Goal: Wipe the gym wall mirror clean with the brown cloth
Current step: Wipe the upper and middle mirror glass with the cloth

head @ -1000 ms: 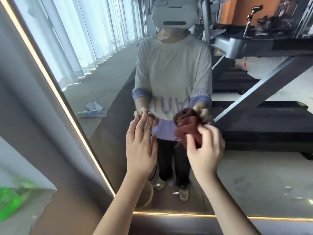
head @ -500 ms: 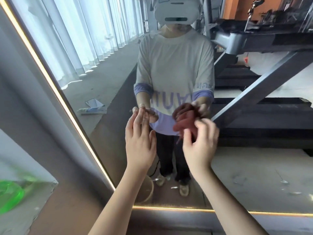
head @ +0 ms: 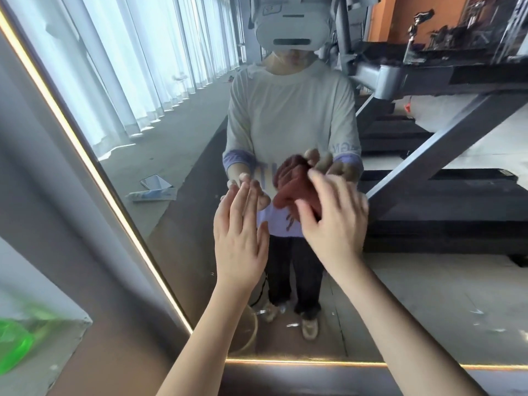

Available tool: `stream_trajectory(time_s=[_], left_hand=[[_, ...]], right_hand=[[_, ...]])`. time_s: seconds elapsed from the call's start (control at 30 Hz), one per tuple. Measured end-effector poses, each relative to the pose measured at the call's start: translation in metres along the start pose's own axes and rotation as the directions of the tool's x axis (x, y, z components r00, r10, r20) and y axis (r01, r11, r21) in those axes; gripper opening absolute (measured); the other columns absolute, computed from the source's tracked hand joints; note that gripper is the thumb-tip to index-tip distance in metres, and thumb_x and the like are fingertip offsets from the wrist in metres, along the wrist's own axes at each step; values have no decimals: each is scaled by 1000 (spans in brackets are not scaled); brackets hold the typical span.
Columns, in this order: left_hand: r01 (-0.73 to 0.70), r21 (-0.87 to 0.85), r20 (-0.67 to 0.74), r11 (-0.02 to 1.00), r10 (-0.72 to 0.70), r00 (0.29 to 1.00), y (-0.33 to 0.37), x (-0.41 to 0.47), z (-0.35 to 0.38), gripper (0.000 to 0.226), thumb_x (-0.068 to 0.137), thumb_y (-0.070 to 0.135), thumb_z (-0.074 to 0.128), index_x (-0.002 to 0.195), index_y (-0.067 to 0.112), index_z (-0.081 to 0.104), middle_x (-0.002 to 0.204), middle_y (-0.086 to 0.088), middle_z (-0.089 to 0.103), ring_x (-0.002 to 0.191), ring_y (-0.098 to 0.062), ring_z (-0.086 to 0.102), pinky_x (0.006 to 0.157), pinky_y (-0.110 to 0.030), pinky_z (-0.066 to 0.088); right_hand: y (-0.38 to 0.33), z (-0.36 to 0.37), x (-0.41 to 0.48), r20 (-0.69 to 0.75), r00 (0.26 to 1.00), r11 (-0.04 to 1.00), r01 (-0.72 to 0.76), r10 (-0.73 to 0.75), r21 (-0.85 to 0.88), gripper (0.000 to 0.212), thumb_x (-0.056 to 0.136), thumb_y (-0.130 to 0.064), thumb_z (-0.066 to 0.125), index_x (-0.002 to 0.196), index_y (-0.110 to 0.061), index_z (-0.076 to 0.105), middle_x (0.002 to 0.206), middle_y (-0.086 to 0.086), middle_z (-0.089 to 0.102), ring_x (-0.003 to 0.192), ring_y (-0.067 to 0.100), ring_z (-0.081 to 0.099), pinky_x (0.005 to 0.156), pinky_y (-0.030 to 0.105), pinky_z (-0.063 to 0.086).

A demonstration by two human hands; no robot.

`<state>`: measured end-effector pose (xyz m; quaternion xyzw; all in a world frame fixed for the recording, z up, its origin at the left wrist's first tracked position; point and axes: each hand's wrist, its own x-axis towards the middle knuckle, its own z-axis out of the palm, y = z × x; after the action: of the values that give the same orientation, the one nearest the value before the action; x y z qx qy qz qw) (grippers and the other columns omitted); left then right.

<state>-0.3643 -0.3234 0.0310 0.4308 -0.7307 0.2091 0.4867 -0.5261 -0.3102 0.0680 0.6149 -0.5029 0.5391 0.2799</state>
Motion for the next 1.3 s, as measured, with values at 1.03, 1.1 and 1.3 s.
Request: stream_trajectory(time_s=[1.03, 1.1, 1.3], left_hand=[[25, 221, -72, 975, -9, 997, -3, -4, 19, 61, 93, 21, 68, 144, -2, 44, 150, -20, 46, 139, -41, 40, 123, -38, 18], [29, 213, -73, 977, -13, 997, -2, -3, 19, 65, 90, 18, 72, 144, -2, 42, 150, -20, 45, 139, -41, 40, 123, -37, 17], [25, 219, -72, 975, -10, 997, -3, -4, 20, 64, 91, 19, 70, 144, -1, 42, 151, -19, 44, 139, -41, 39, 123, -38, 18]], right_hand=[[22, -2, -73, 212, 973, 996, -88, 89, -15, 43, 64, -12, 81, 106, -13, 70, 99, 7, 61, 87, 27, 55, 76, 39, 37], [27, -7, -61, 61, 968, 970, -243, 242, 19, 36, 72, -21, 71, 106, -10, 70, 98, 9, 61, 91, 26, 53, 78, 39, 38], [20, -6, -61, 65, 962, 962, -269, 265, 56, 35, 80, -26, 61, 108, -6, 66, 99, 13, 62, 92, 31, 57, 81, 40, 41]])
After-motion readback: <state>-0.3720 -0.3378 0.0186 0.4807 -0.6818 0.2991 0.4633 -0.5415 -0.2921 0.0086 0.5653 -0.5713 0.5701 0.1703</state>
